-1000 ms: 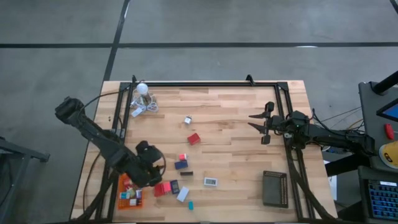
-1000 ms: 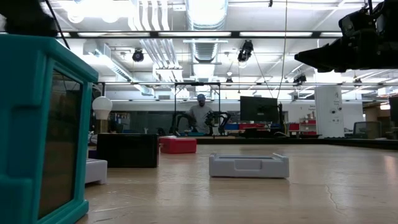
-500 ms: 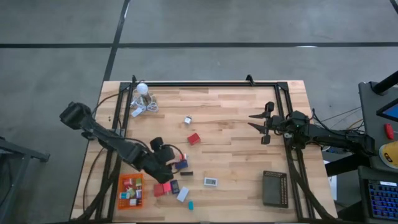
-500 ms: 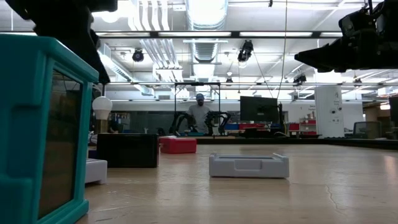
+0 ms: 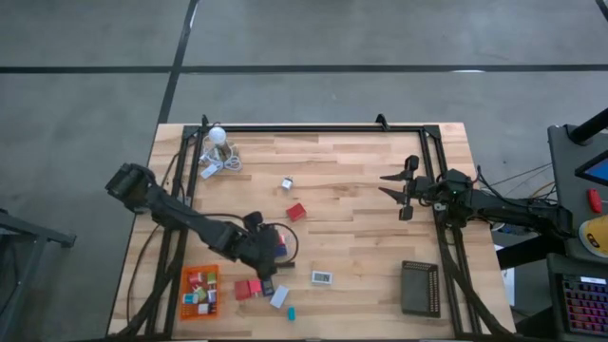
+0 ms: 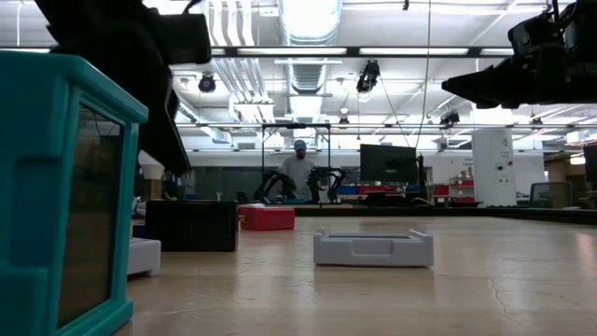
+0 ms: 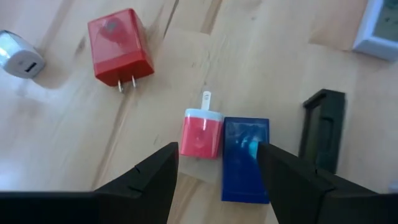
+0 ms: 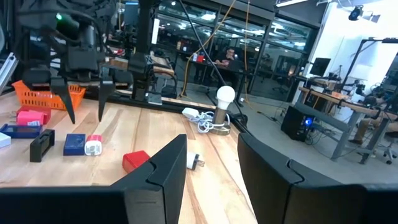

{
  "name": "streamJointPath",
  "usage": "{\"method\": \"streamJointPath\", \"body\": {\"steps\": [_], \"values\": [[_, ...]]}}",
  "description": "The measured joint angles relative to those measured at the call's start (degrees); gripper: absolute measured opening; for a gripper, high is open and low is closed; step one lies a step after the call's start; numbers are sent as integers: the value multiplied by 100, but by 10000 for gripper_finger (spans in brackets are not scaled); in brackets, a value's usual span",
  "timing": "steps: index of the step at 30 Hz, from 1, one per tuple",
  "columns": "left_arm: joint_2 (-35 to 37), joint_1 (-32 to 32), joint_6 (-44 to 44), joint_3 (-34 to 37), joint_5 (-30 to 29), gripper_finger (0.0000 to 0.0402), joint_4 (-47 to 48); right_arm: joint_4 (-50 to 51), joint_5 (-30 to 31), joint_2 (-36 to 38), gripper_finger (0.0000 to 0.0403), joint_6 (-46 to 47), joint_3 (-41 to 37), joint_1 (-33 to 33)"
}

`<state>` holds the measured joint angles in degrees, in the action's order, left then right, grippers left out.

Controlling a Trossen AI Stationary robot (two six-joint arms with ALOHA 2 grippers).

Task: Pick & Place Office items
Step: Put the white pink charger adapter into the orange bin

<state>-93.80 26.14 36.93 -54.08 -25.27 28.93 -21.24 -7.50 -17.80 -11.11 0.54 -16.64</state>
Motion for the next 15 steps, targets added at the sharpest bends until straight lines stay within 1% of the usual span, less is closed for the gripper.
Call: {"method": "streamJointPath", "body": {"steps": [8,15], "values": [[-378,-179,-227,2,94,223,-218,-1,0,-1,139,0,0,1],[-467,-330,-359,4,238,223,-257,1,2,-2,139,0,0,-1]]}}
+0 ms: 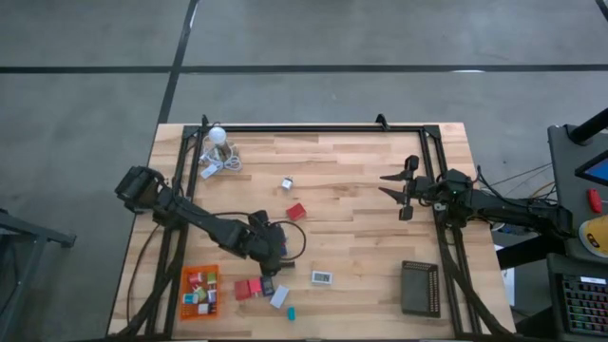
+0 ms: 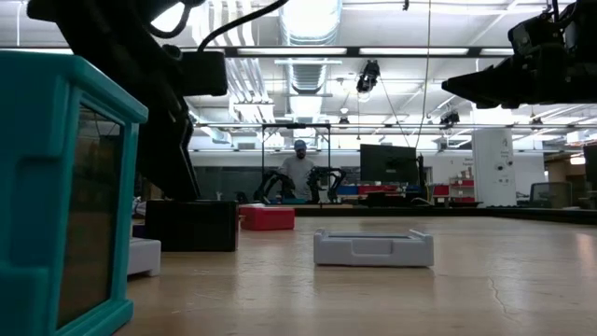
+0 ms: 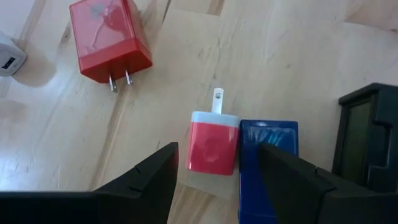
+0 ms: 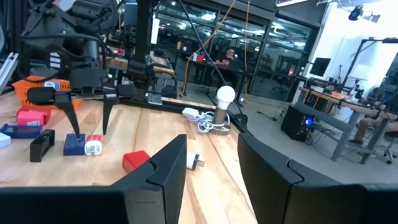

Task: Pick & Place Office items
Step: Put the white pink charger adapter into the orange bin

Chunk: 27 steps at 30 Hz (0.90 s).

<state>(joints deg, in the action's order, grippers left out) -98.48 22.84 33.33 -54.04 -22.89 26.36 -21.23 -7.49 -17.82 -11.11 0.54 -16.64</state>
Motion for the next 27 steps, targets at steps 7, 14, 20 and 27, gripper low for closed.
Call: {"method": "streamJointPath", "body": {"steps": [7,14,20,27], "values": [[-8,-115,-84,7,169,223,-53,0,-2,0,139,0,0,0],[-11,-155,-211,116,260,223,-202,0,-2,0,139,0,1,0],[-9,-219,-211,267,286,223,-409,0,0,0,139,0,2,0],[13,-349,-229,452,492,223,-748,0,0,0,139,0,1,0]]}}
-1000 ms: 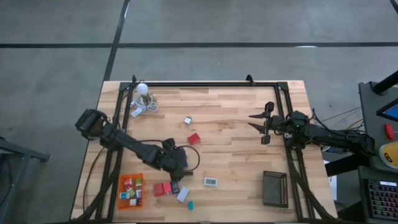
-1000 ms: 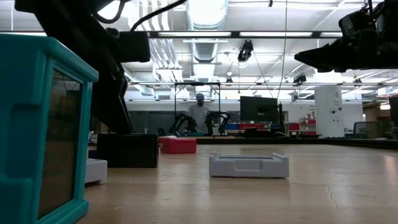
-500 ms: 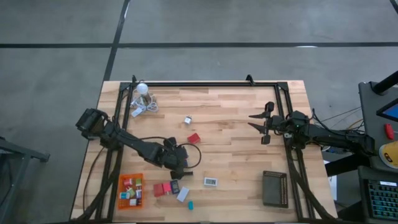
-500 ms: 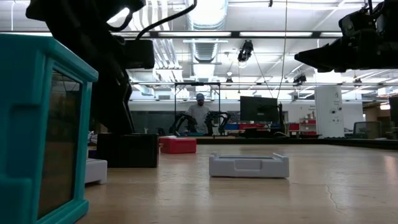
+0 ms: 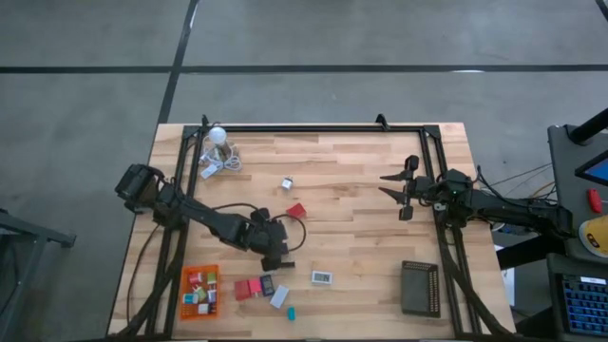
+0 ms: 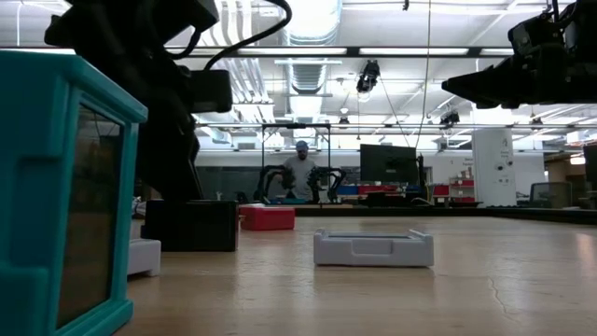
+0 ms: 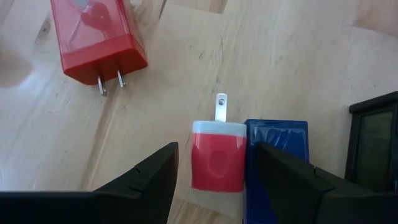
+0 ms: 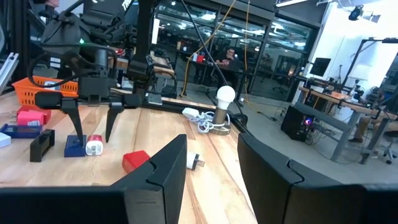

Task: Pick & Place Office items
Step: Put the white pink charger adapter into the orange bin

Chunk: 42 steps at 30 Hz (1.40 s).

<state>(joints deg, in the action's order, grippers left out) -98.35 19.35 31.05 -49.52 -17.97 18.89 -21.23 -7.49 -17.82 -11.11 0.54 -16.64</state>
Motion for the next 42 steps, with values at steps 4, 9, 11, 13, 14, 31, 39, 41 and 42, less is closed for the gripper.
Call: {"method": "streamJointPath", "body": {"steps": [4,9,11,13,14,31,39,41,42], "values": [[-2,-6,-28,4,4,223,-21,0,-1,1,139,0,-1,0],[-7,-10,-42,6,28,221,-23,0,0,0,139,0,-1,0],[-7,-10,-42,8,49,215,-25,0,-2,1,139,0,-1,0],[-7,-10,-42,9,70,203,-28,0,-1,1,139,0,-1,0],[-7,-10,-42,9,84,195,-31,0,-1,2,139,0,1,0],[-7,-10,-61,11,70,125,-6,0,0,0,139,0,-1,0],[187,-10,-72,8,178,125,221,0,0,1,139,0,0,0],[341,-10,-79,11,203,123,361,0,0,0,139,0,-1,0],[439,-10,-77,4,188,124,409,0,-1,0,139,0,0,0]]}}
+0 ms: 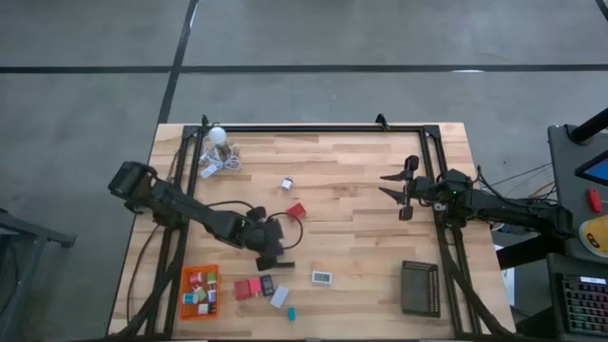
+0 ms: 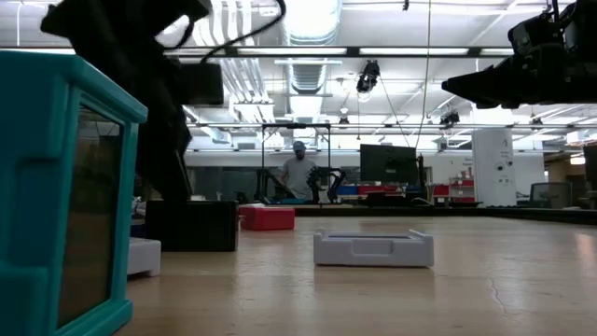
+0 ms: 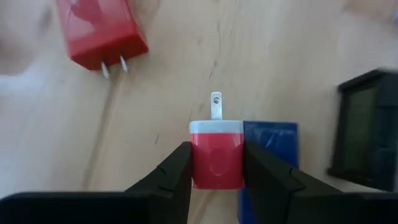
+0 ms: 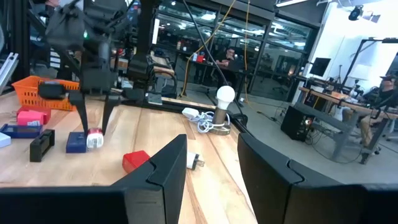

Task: Pick & Place Office items
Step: Put the white pink charger adapter into the orange bin

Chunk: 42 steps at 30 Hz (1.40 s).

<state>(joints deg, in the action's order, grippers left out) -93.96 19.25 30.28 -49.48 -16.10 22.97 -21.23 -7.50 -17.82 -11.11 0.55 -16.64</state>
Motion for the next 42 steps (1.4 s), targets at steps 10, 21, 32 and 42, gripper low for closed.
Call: {"method": "streamJointPath", "body": {"steps": [10,21,32,42], "values": [[779,9,291,-10,-74,124,490,0,1,2,139,0,-1,2],[1643,132,1075,4,236,124,1081,0,1,2,139,0,-1,0],[2220,780,1747,5,678,124,1443,0,1,2,139,0,-1,0],[2366,1872,3855,1,693,124,2279,0,1,0,139,0,0,0]]}}
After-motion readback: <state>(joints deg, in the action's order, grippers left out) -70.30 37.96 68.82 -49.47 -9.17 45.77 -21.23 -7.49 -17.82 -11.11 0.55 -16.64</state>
